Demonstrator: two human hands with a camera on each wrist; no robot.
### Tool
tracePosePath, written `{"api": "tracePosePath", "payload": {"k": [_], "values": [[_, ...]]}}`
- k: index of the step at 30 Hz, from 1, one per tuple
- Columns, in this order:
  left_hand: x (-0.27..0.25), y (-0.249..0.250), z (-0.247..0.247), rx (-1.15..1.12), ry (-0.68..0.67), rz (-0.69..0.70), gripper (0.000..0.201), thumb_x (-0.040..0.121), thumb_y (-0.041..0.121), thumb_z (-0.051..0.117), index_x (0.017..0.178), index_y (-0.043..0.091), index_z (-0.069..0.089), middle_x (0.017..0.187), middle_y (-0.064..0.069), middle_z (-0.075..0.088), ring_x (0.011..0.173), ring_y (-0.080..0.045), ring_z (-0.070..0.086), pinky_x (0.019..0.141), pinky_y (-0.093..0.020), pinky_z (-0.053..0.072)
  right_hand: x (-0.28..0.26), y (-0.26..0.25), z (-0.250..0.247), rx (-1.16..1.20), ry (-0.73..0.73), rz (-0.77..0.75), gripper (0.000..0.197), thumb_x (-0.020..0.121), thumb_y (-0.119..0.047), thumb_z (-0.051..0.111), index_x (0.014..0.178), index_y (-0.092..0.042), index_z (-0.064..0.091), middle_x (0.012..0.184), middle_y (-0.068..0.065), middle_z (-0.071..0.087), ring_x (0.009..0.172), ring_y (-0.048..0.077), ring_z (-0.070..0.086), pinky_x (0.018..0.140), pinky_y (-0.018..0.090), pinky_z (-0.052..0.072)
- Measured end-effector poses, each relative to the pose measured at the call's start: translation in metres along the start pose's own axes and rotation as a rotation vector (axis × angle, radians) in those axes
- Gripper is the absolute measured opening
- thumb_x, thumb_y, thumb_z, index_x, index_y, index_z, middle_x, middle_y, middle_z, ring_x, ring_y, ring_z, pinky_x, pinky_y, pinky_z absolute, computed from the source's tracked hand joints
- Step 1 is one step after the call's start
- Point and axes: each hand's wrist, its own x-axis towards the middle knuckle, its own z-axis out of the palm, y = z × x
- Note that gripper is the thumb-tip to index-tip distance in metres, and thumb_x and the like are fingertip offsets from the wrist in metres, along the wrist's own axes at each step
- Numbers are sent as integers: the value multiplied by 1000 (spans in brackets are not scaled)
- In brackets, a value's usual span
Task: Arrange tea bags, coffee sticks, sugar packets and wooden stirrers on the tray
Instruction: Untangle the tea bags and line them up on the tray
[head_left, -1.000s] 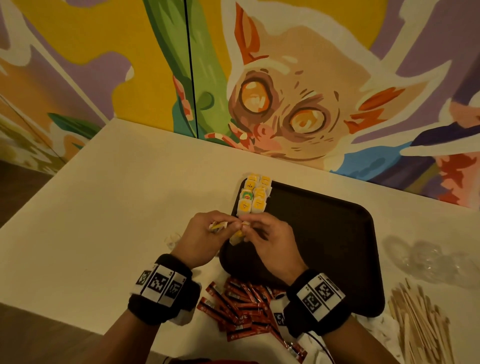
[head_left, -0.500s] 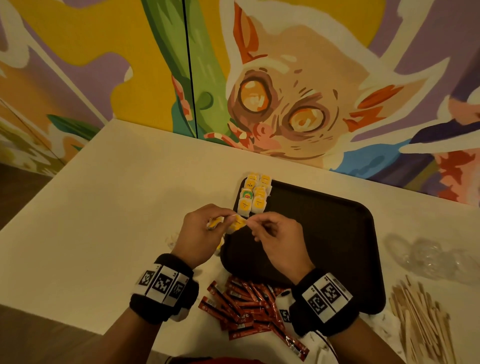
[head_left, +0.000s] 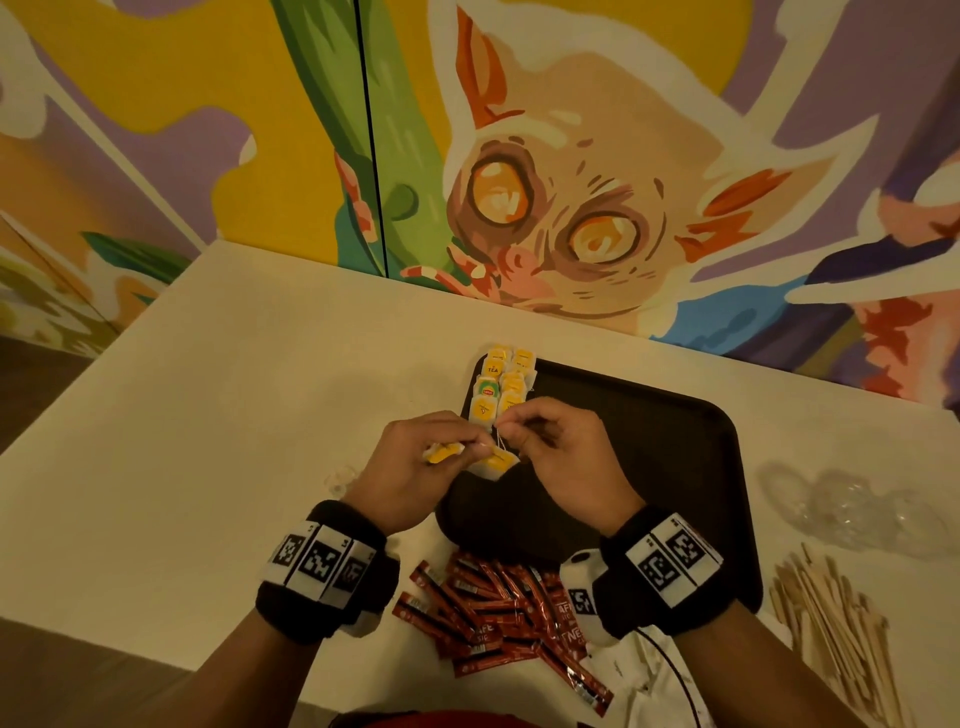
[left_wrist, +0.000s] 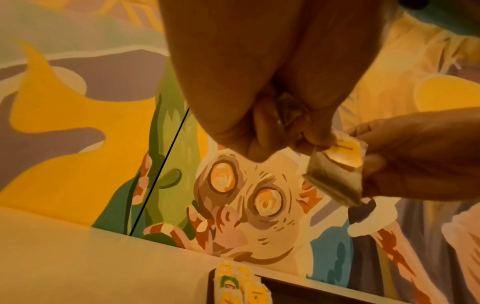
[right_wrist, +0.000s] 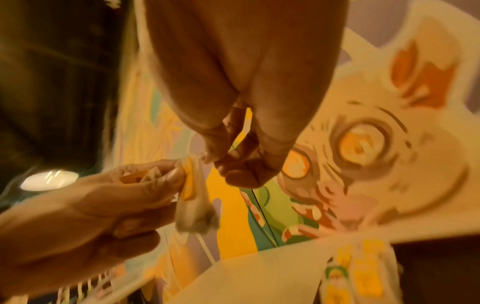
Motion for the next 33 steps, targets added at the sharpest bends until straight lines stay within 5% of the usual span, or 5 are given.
{"api": "tracePosePath", "payload": {"k": [7, 16, 21, 27, 33], "values": [[-1, 6, 6, -125, 191, -63, 7, 85, 10, 68, 88, 15, 73, 88, 5, 72, 87, -5, 66, 78, -12, 46, -4, 18, 13, 232, -10, 103, 17, 92, -7, 64, 102, -17, 73, 98, 9, 73, 80, 33, 67, 67, 31, 56], [-4, -1, 18, 30, 384, -95, 7, 85, 14, 70, 92, 14, 73, 89, 10, 70, 87, -1, 64, 77, -9, 45, -11, 21, 25, 256, -6, 165, 14, 98, -13, 56, 100, -9, 70, 80, 9, 66, 63, 17, 59, 66, 27, 52], [-5, -6, 25, 64, 374, -153, 8, 86, 15, 70, 93, 16, 73, 90, 13, 69, 88, 5, 61, 74, -4, 42, -11, 27, 29, 158, 11, 103, 15, 94, -21, 64, 87, -10, 69, 68, -13, 63, 63, 1, 57, 64, 18, 45], [-12, -23, 27, 102, 399, -328, 5, 88, 21, 68, 88, 24, 71, 88, 20, 67, 87, 11, 59, 72, -1, 41, 10, 62, 23, -16, 65, 308, 13, 93, -29, 65, 102, -22, 72, 103, -12, 69, 98, 4, 64, 92, 30, 53], [-19, -34, 27, 65, 362, -386, 6, 89, 17, 67, 88, 21, 71, 90, 13, 69, 87, 8, 60, 71, -1, 42, 44, 100, 16, -196, 123, 511, 18, 94, -28, 64, 106, -15, 69, 107, 3, 69, 88, 17, 69, 73, 25, 56]]}}
